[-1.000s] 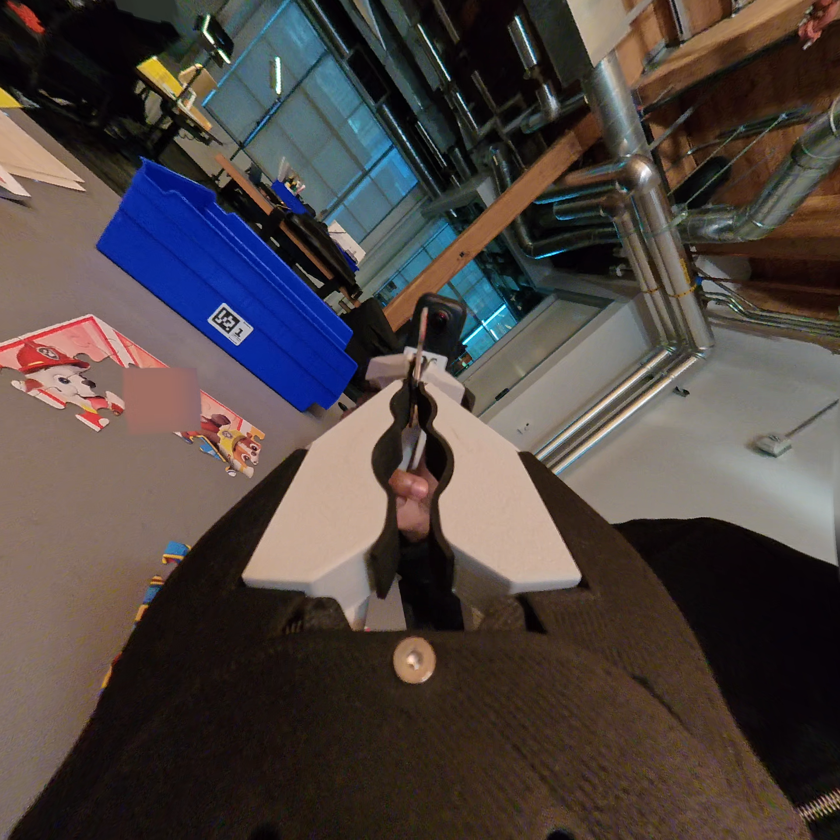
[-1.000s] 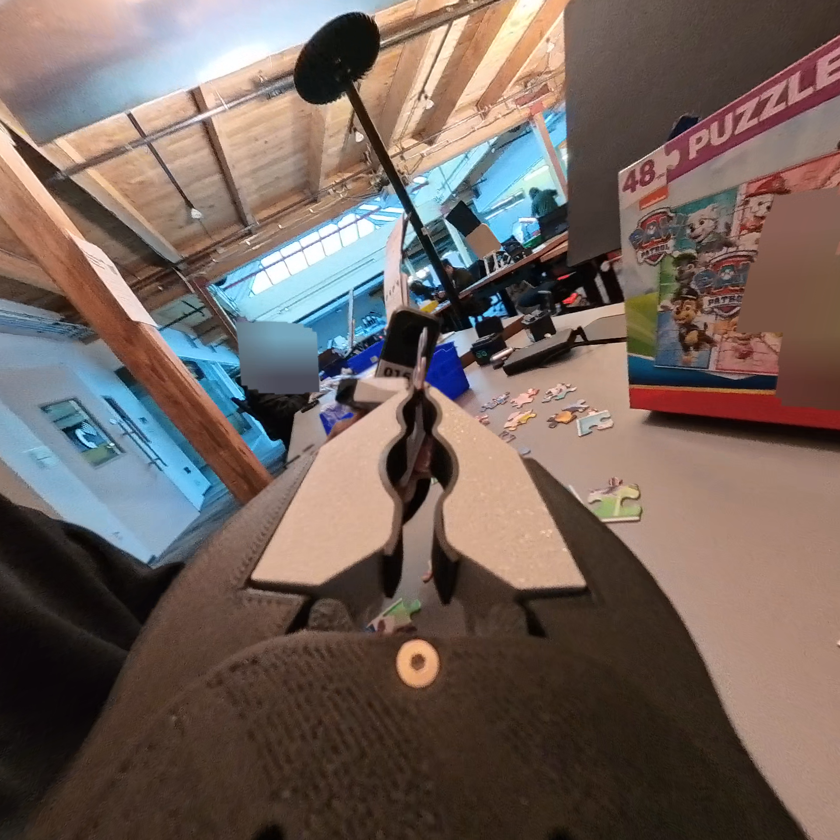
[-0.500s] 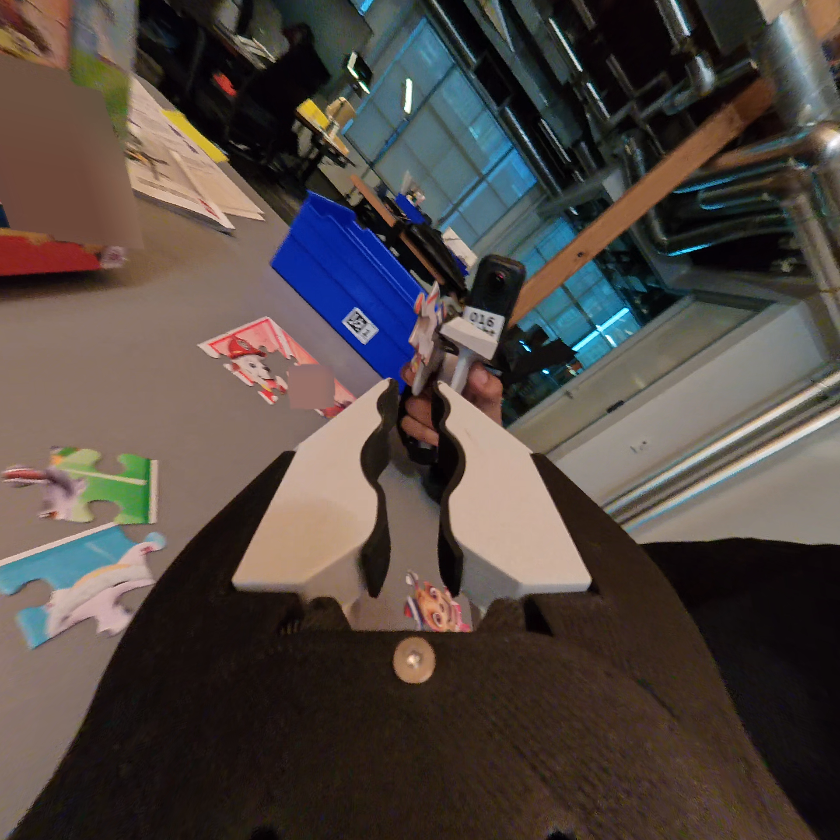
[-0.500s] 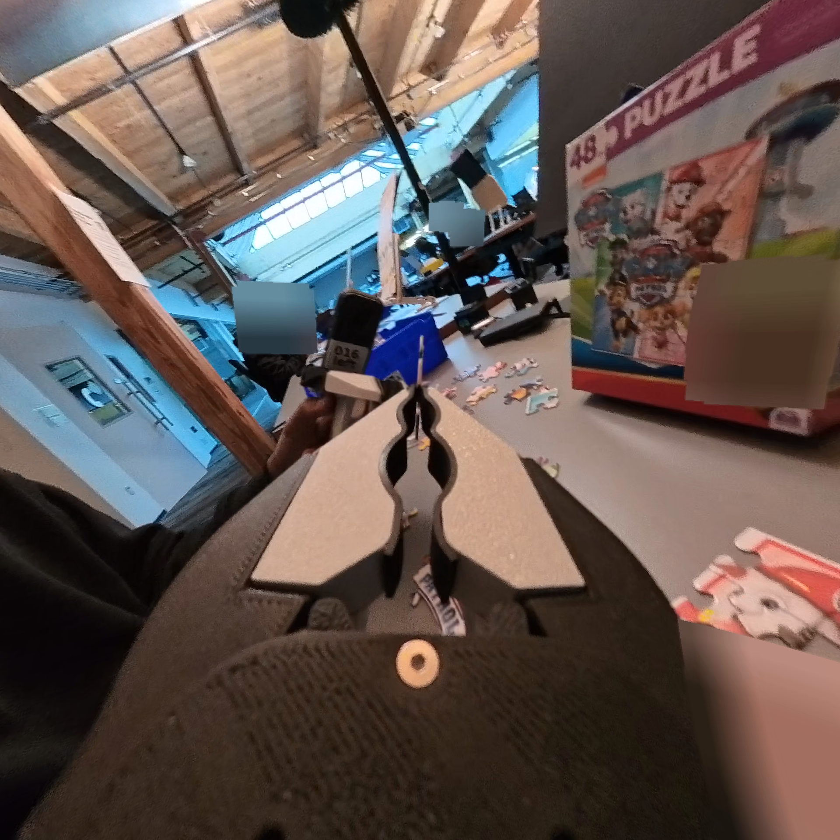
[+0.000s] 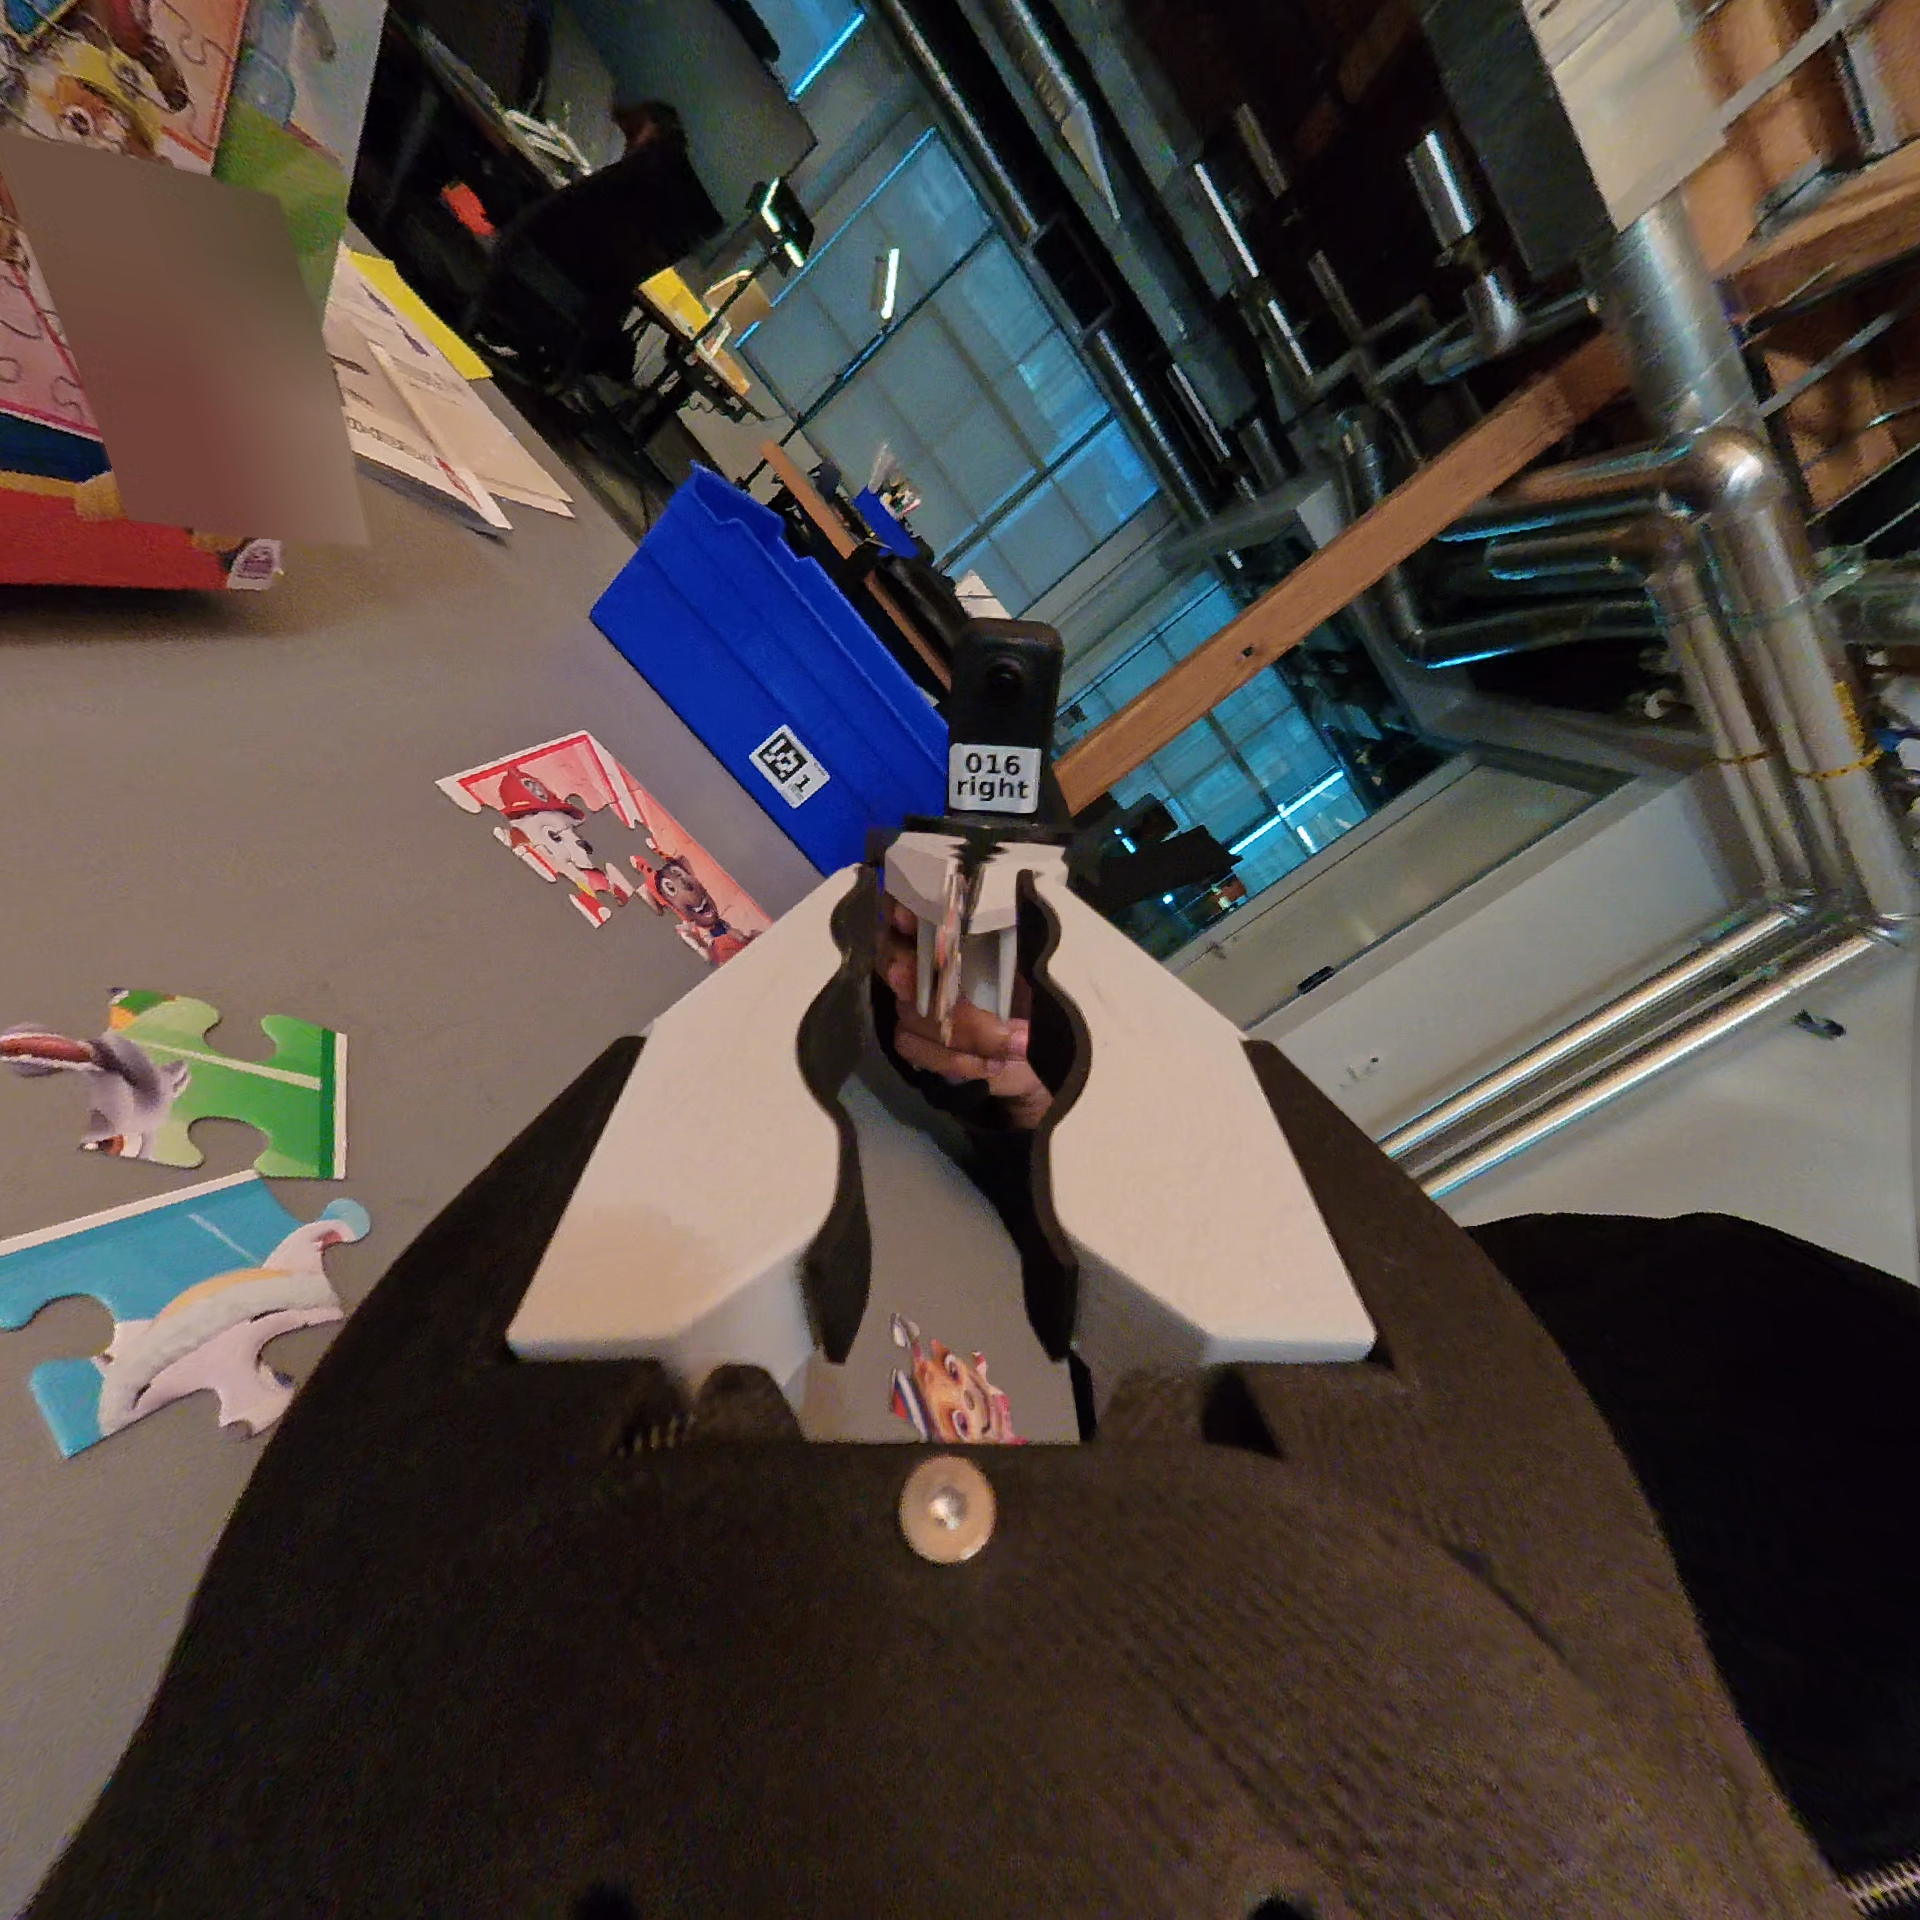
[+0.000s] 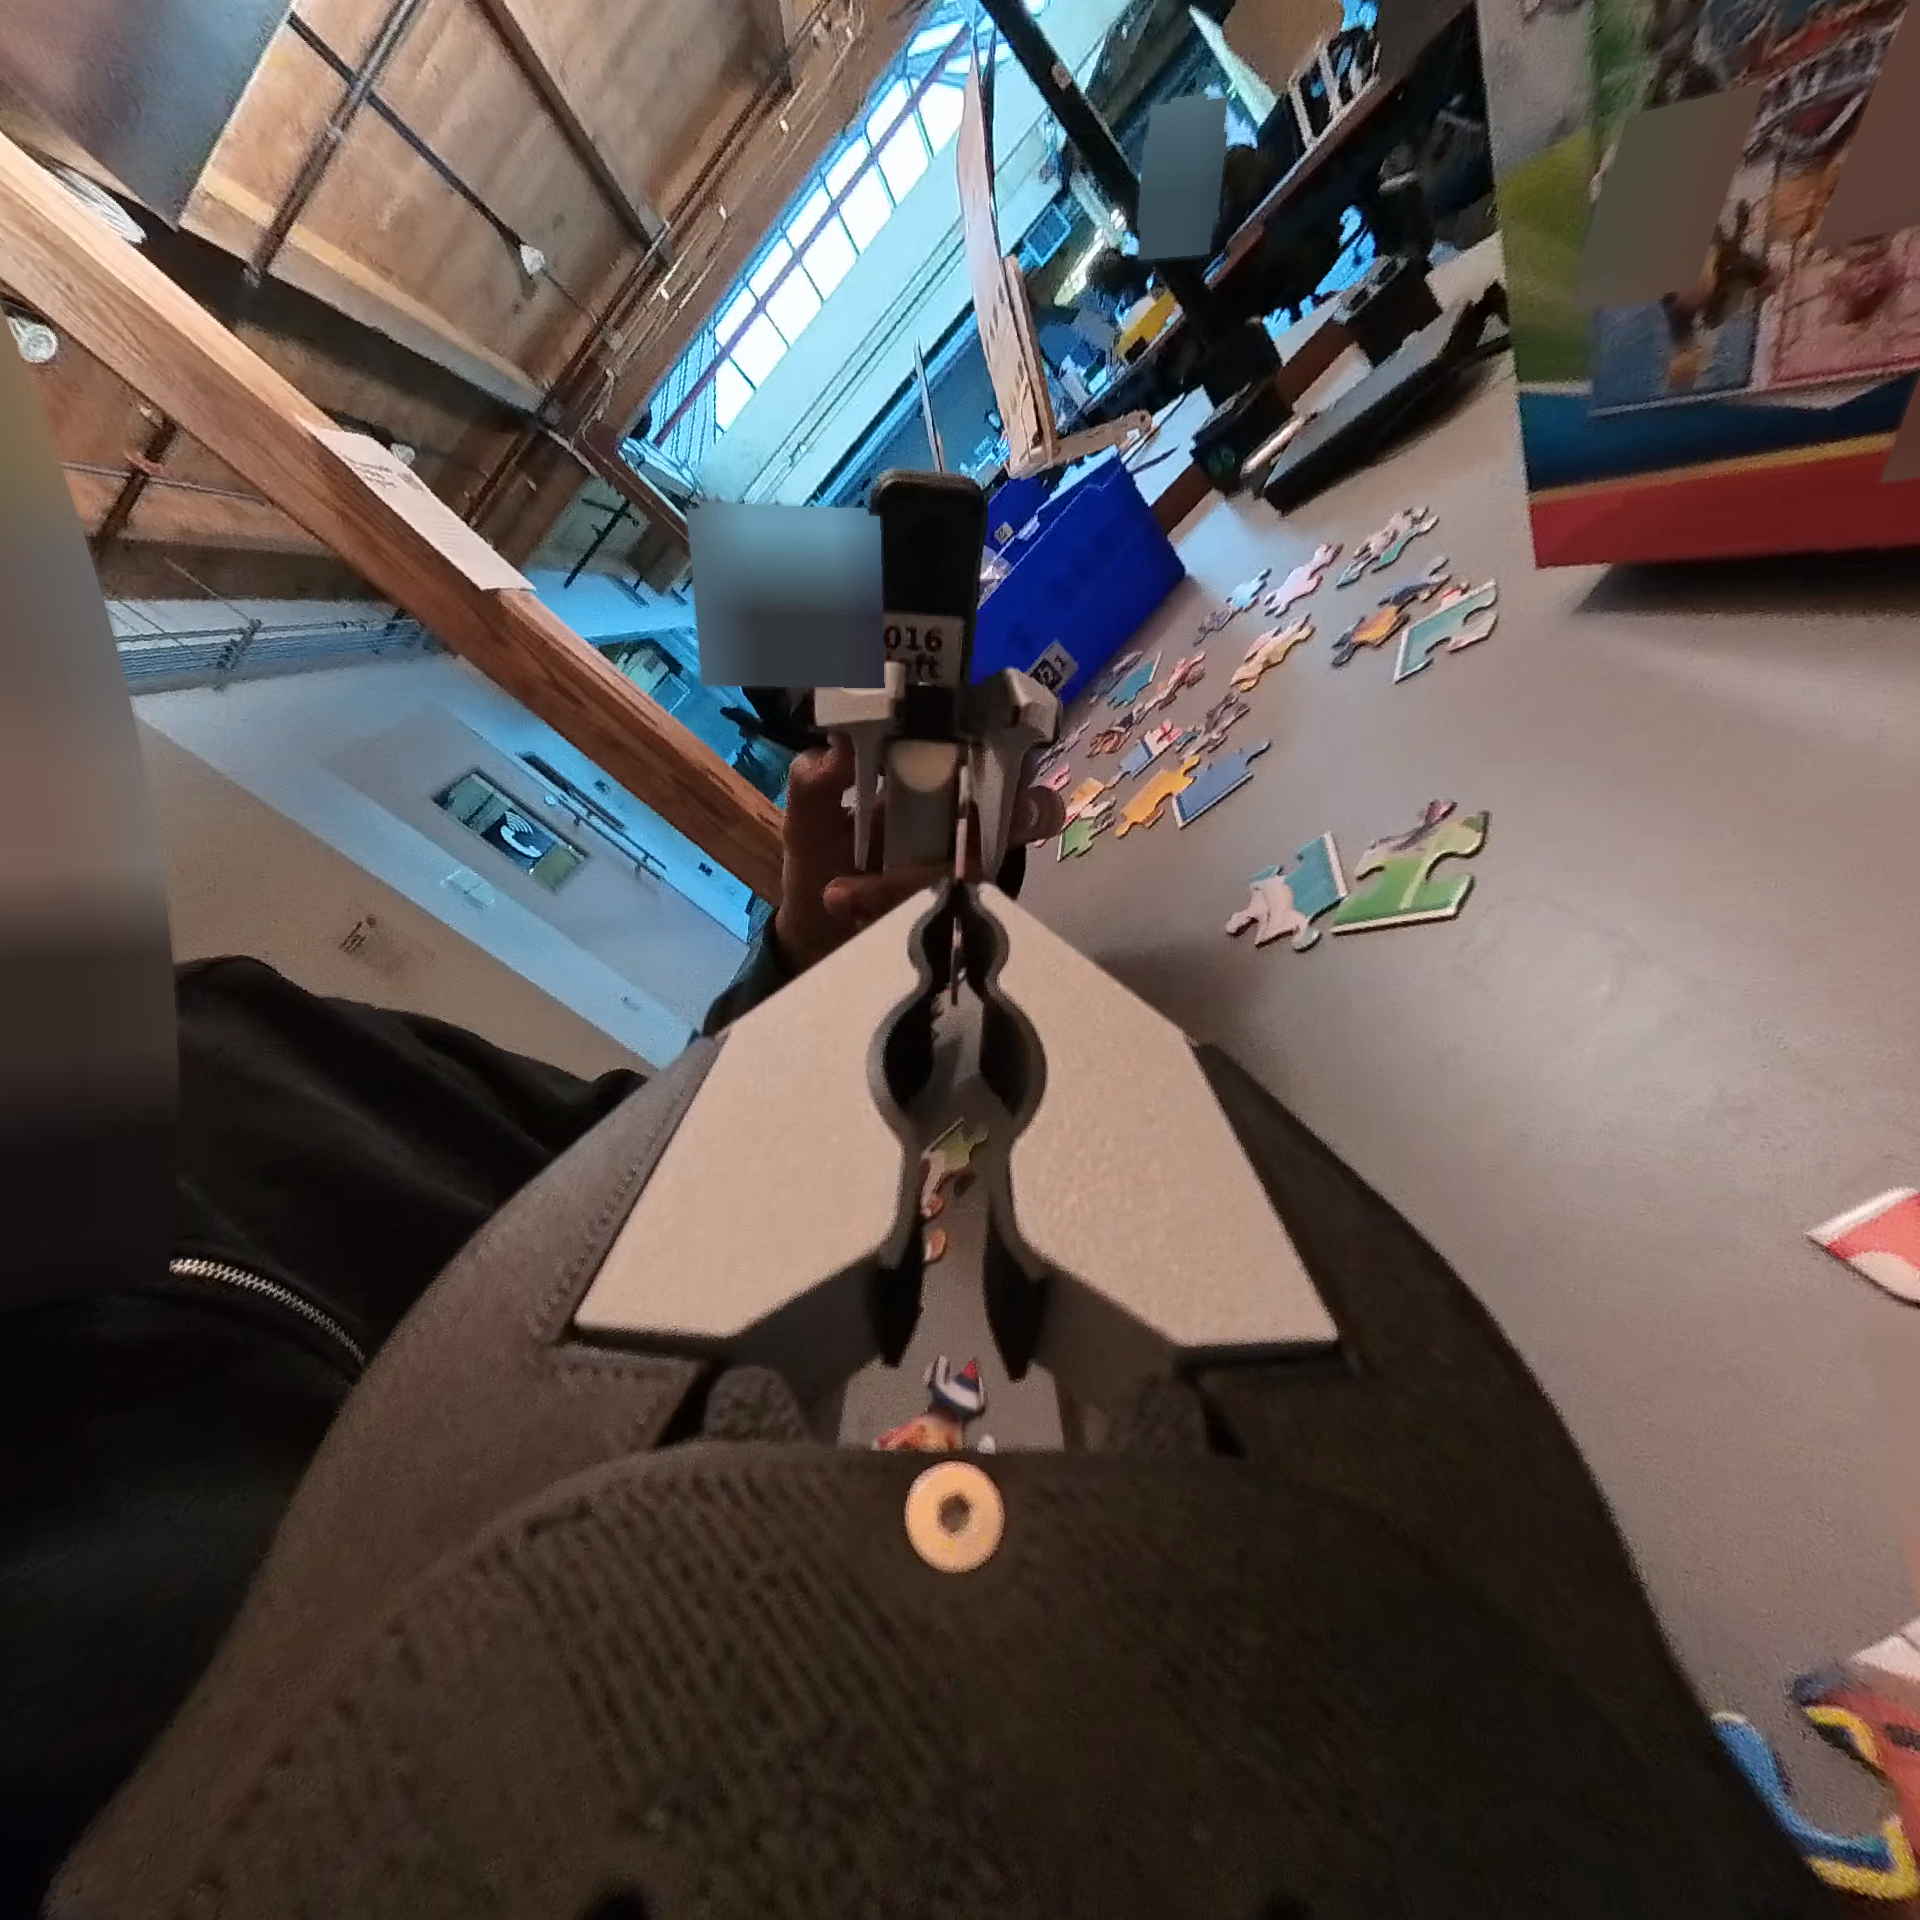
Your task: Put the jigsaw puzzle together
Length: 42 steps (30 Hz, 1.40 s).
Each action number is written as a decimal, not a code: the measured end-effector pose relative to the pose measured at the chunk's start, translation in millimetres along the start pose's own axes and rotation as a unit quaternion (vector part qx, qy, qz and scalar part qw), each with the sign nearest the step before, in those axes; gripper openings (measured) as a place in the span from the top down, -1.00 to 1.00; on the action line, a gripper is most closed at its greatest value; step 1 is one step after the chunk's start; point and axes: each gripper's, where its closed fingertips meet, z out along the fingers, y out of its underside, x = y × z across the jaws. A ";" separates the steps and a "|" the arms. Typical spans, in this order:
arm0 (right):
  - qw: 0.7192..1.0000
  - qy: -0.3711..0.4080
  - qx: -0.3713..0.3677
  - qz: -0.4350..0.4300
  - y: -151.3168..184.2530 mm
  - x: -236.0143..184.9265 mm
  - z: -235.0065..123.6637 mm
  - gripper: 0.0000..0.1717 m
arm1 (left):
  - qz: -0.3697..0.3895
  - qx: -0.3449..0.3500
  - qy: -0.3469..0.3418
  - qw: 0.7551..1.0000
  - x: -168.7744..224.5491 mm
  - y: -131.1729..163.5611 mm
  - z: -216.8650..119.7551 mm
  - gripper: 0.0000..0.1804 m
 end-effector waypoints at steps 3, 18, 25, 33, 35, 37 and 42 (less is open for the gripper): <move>1.000 -0.001 0.000 0.008 0.4 1.5 -0.6 1.00 | 0.003 -0.023 -0.008 1.000 -2.4 7.7 2.1 0.74; 1.000 -0.010 0.002 0.011 1.7 0.5 0.1 1.00 | 0.016 -0.075 -0.018 0.997 -4.5 26.9 11.5 0.87; 1.000 -0.007 0.002 0.009 1.9 0.6 0.3 1.00 | 0.017 -0.079 -0.022 0.997 -6.3 28.1 11.7 0.88; 1.000 -0.004 -0.003 0.007 4.2 0.6 1.9 1.00 | 0.017 -0.074 -0.016 0.997 -5.2 26.0 10.3 0.87; 1.000 -0.004 -0.003 0.007 4.3 0.7 2.0 1.00 | 0.018 -0.077 -0.017 0.997 -5.4 26.8 10.5 0.87; 1.000 -0.003 -0.004 0.007 4.5 1.0 1.9 1.00 | 0.018 -0.078 -0.017 0.997 -5.5 27.3 10.6 0.87; 1.000 0.001 -0.008 0.007 6.0 2.3 2.9 1.00 | 0.018 -0.082 -0.019 0.996 -6.3 28.7 10.7 0.92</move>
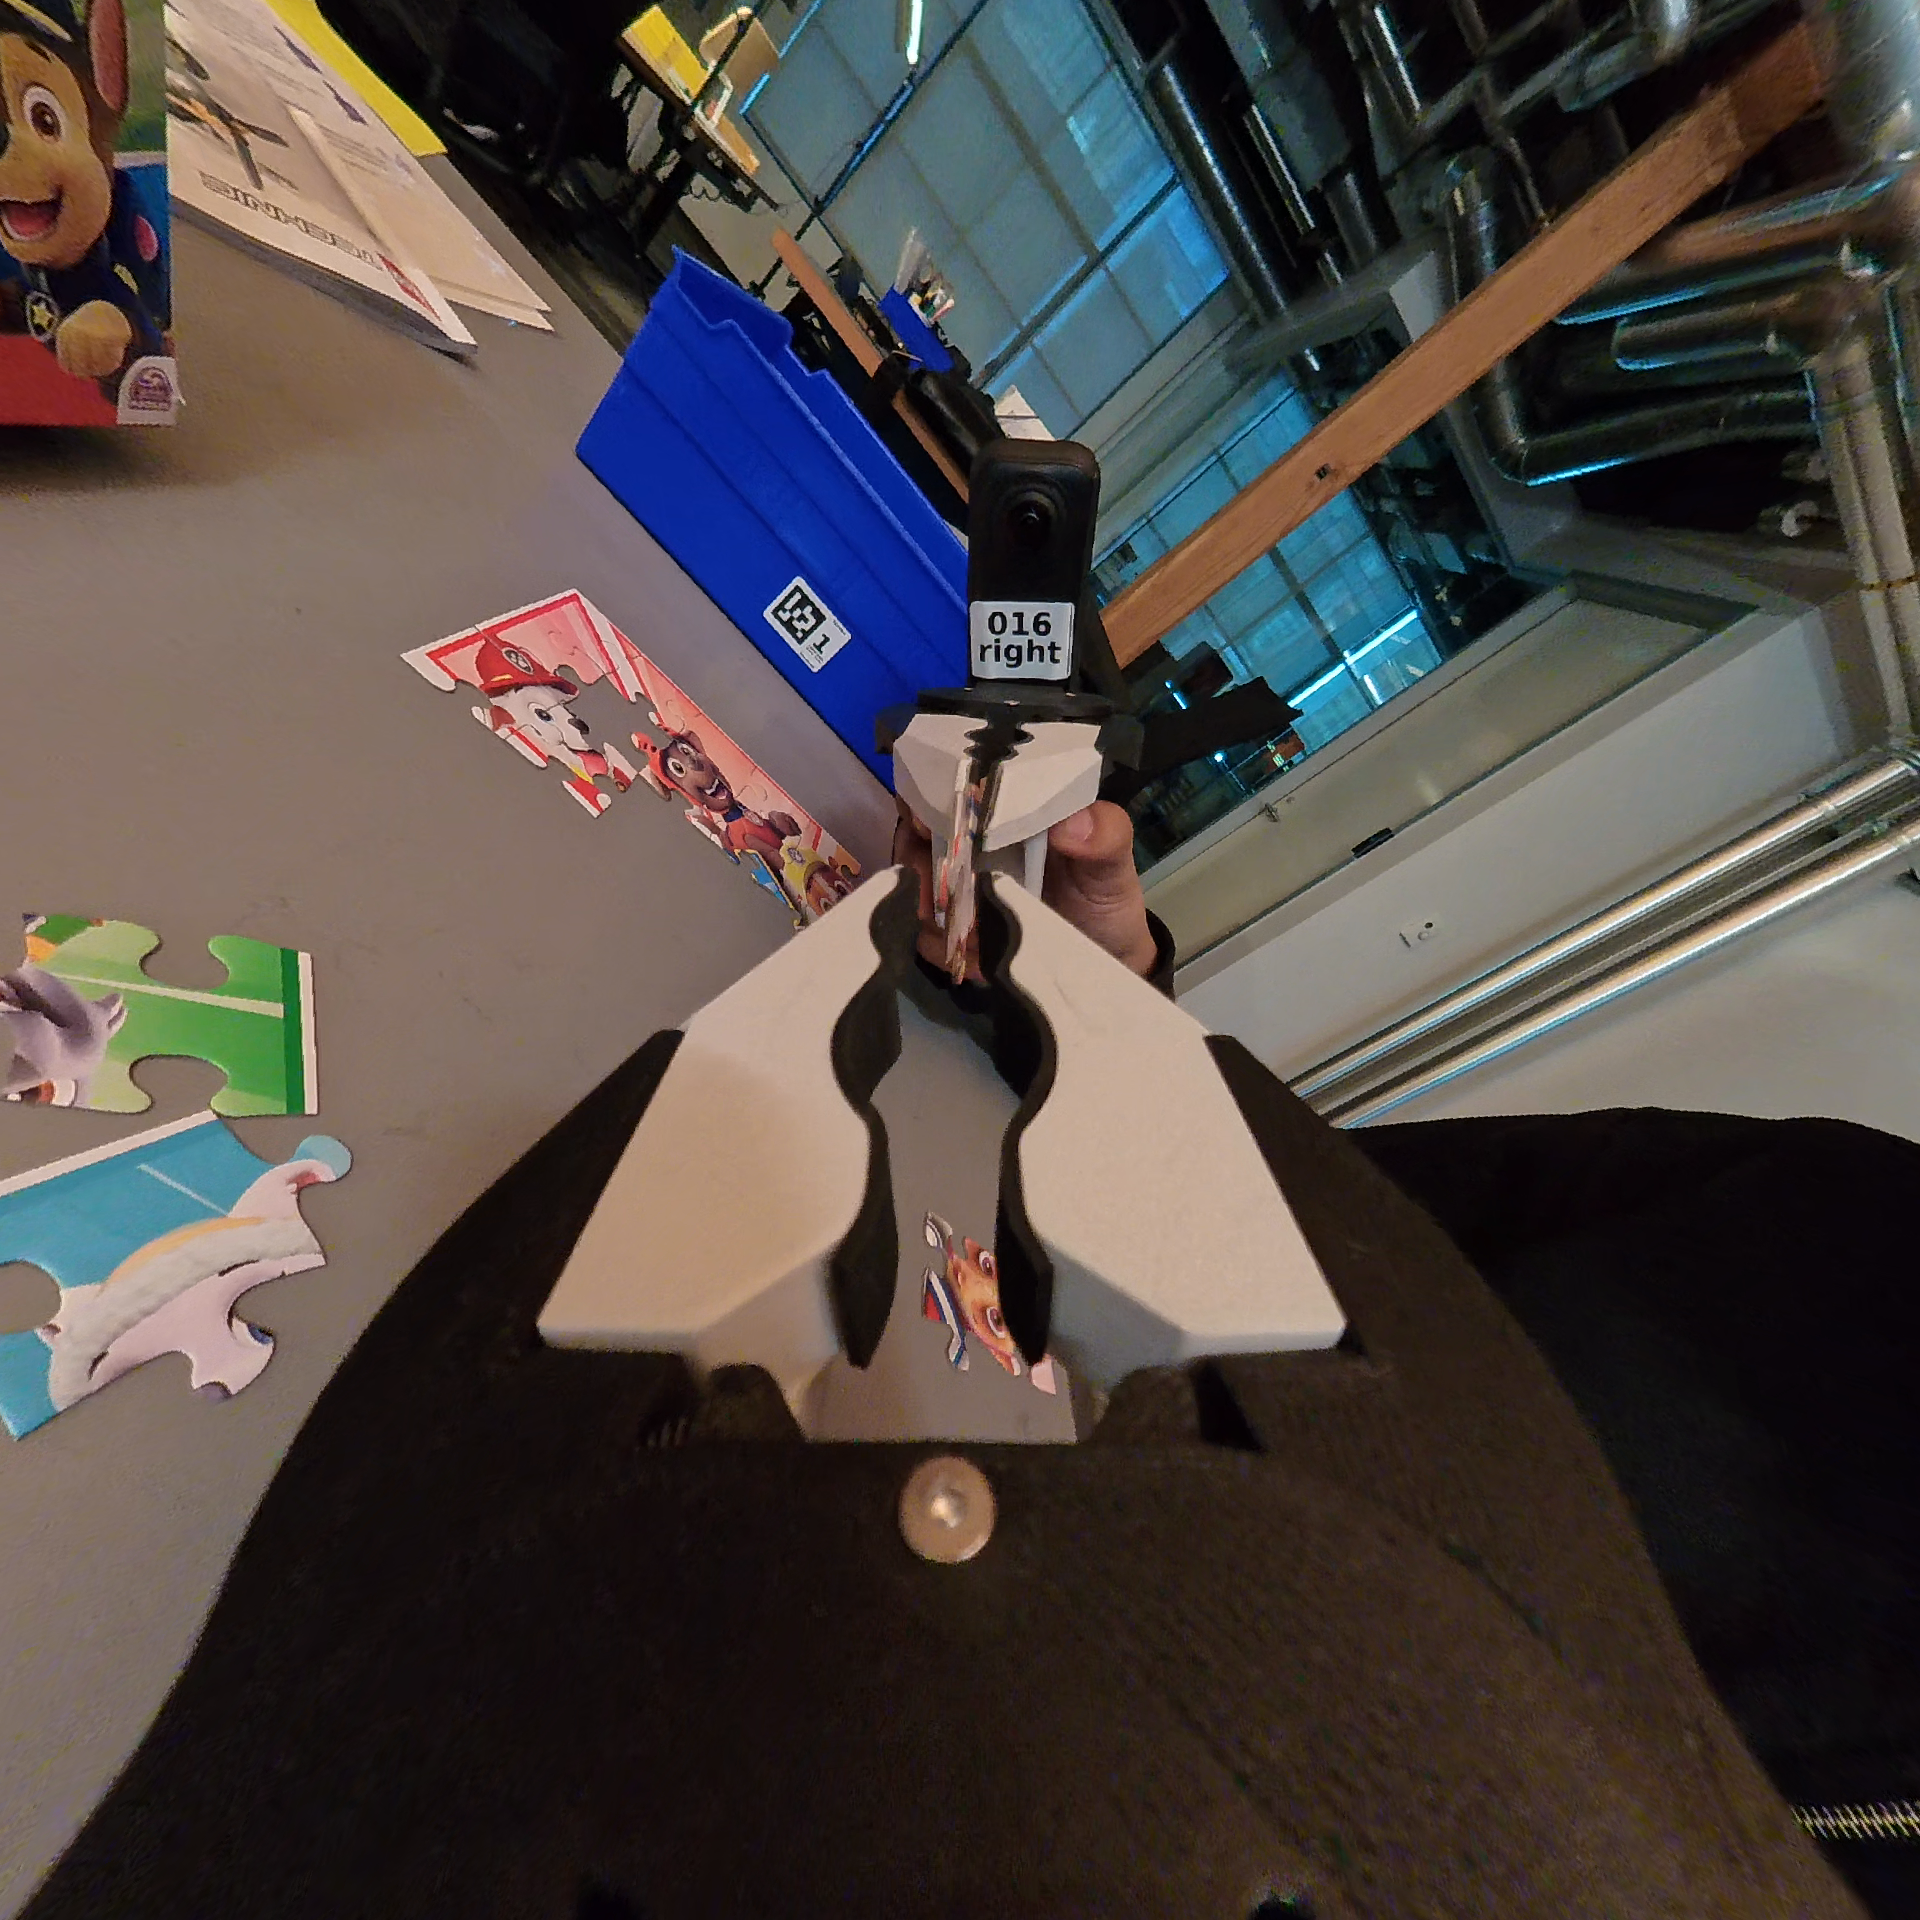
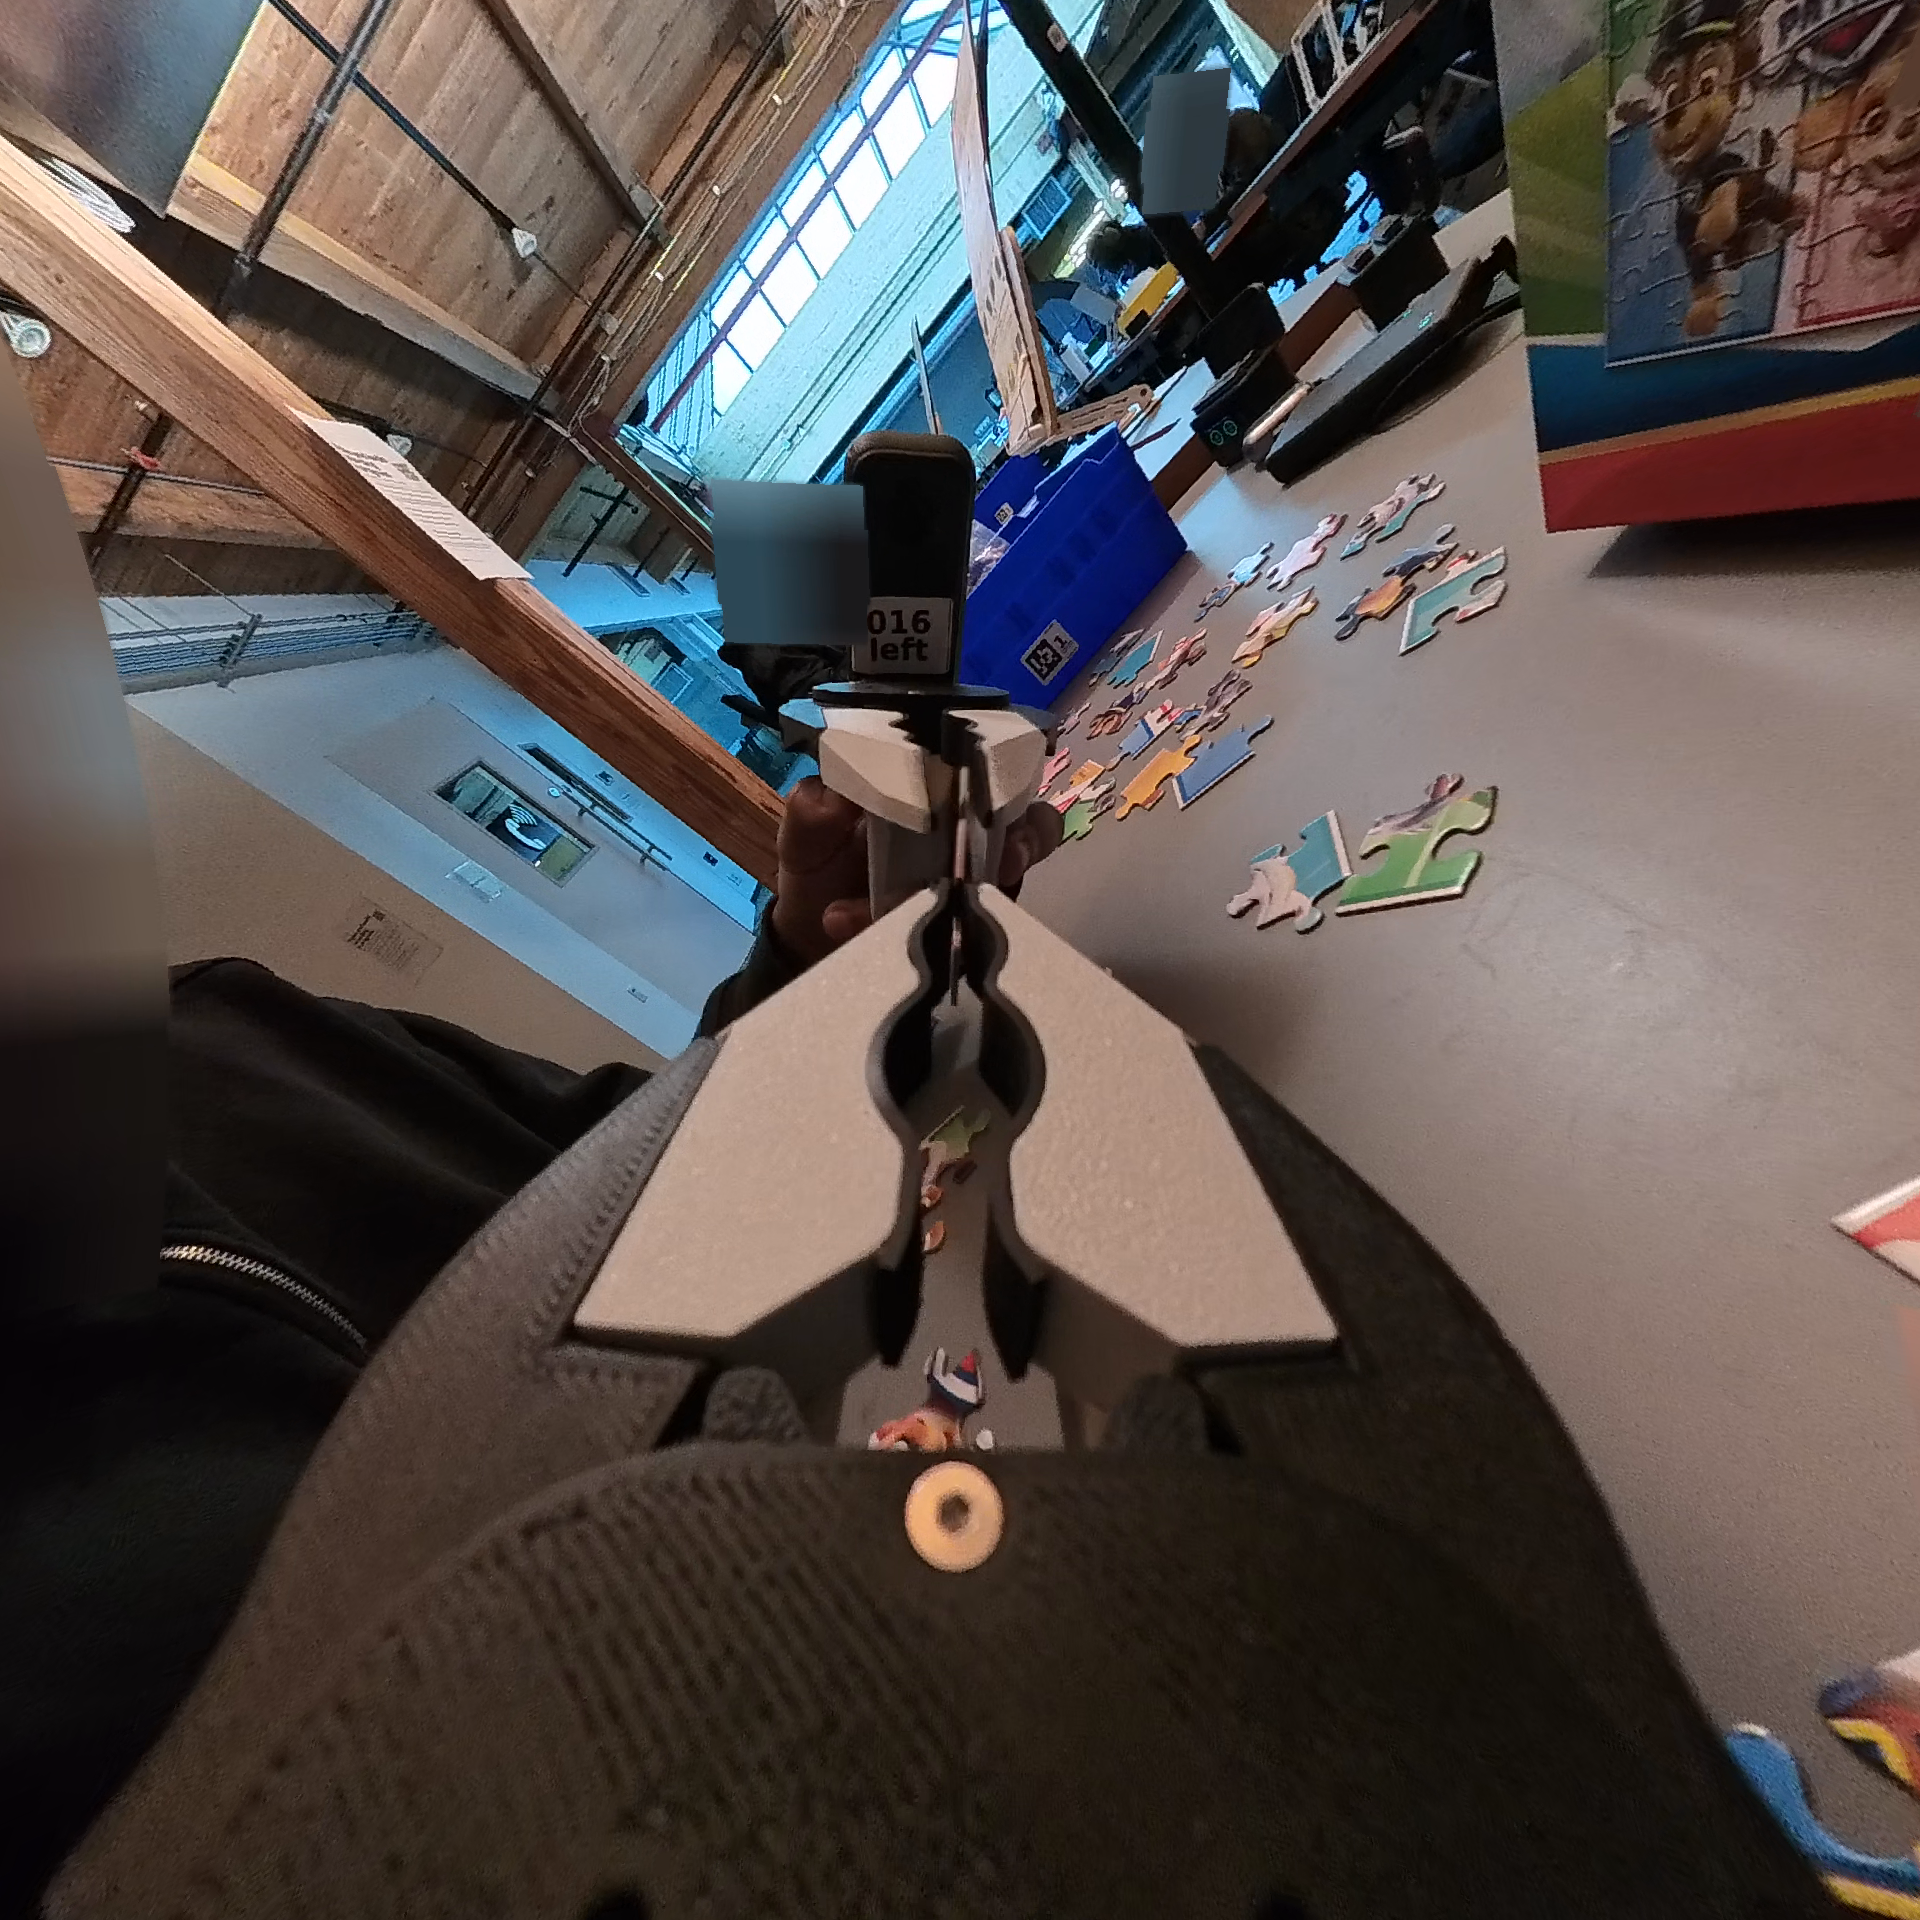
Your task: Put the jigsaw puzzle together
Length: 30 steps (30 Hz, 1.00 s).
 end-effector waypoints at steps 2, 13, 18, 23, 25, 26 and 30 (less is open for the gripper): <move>1.000 0.001 0.001 0.000 -0.1 0.1 0.0 1.00 | 0.000 -0.002 -0.001 1.000 -0.2 0.7 0.1 0.96; 1.000 0.003 0.009 0.000 -2.7 1.1 -1.4 1.00 | 0.001 -0.017 -0.004 1.000 -1.8 5.7 2.2 1.00; 1.000 0.007 0.011 -0.002 -3.4 1.7 -1.6 1.00 | 0.002 -0.022 -0.009 1.000 -3.2 7.3 2.8 1.00; 1.000 0.007 0.011 -0.002 -3.4 2.1 -1.4 1.00 | 0.007 -0.024 -0.009 1.000 -2.0 8.0 2.6 1.00; 1.000 0.008 0.011 -0.003 -3.3 2.0 -1.1 1.00 | 0.009 -0.023 -0.010 1.000 -2.0 7.7 2.4 1.00; 1.000 0.009 0.010 -0.005 -2.9 1.9 -0.8 1.00 | 0.008 -0.022 -0.016 1.000 -3.6 7.0 1.8 1.00; 1.000 0.013 0.020 -0.010 -6.5 2.7 -3.4 1.00 | 0.004 0.017 -0.045 0.999 -11.1 -9.6 -13.8 0.86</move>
